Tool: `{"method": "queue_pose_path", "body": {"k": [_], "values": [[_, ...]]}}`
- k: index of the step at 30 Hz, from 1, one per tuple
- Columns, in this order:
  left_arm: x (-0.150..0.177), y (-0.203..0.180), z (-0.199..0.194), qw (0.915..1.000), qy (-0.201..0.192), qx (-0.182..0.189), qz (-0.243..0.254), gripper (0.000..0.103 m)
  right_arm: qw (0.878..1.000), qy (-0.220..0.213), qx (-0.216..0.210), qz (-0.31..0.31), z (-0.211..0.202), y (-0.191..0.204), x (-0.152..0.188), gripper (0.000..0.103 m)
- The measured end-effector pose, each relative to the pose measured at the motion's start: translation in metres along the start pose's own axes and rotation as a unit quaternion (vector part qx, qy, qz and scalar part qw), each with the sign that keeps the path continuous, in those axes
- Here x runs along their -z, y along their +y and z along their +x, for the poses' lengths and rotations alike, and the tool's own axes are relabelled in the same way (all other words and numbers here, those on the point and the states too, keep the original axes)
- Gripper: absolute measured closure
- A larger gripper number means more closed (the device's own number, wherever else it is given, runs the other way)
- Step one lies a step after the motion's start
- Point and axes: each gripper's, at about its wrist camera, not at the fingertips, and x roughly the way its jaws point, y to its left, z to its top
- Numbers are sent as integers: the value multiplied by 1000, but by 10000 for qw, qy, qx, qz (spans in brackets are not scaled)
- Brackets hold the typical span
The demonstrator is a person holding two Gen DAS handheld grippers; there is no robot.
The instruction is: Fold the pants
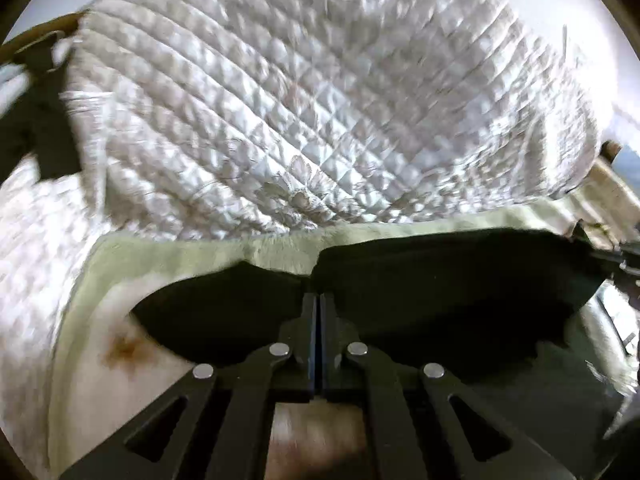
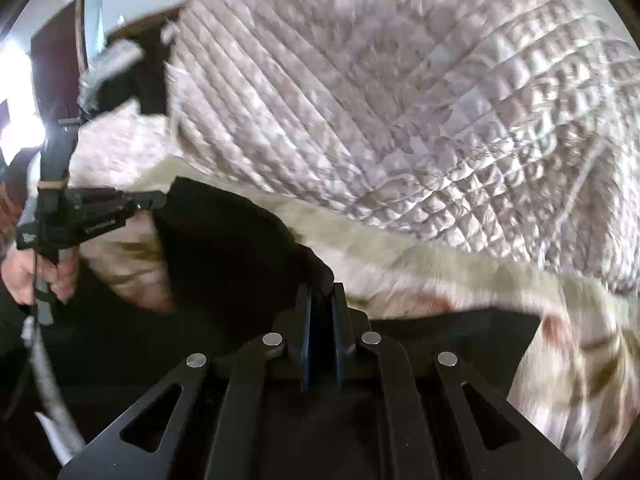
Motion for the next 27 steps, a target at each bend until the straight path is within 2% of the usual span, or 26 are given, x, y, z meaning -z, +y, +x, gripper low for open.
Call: {"method": "queue_pose_path", "body": {"k": [3, 5, 8, 10, 12, 13, 17, 19, 20, 21, 22, 27], "values": [[35, -2, -40, 9996, 16, 147, -221, 101, 9996, 96, -93, 240, -29, 14, 39, 95], [65, -1, -57, 9991, 141, 212, -345, 101, 9976, 352, -172, 564, -37, 24, 77, 95], [115, -3, -64, 9959, 630, 305, -574, 101, 9896, 923, -225, 1078, -29, 30, 130, 95], [142, -4, -58, 9927, 992, 240, -641, 100, 9822, 1259, -241, 1371, -19, 34, 158, 94], [159, -5, -59, 9903, 1222, 184, -631, 100, 9813, 1069, -259, 1583, -25, 35, 163, 91], [162, -6, -62, 9903, 1215, 193, -650, 100, 9804, 993, -281, 1677, -30, 35, 162, 90], [161, 2, -80, 9901, 1083, 214, -868, 99, 9754, 750, -419, 2028, -50, 36, 165, 70], [153, 4, -88, 9915, 915, 161, -910, 91, 9730, 635, -403, 2180, -61, 37, 170, 58], [150, 4, -89, 9922, 839, 147, -914, 77, 9703, 587, -393, 2314, -65, 35, 173, 53], [144, 4, -90, 9930, 739, 140, -907, 62, 9673, 560, -383, 2444, -68, 33, 177, 52], [139, 5, -88, 9937, 663, 125, -899, 58, 9641, 551, -340, 2576, -70, 30, 181, 52], [108, -6, -61, 9965, 531, -105, -641, 53, 9407, 555, 87, 3345, -76, 7, 198, 51]]}}
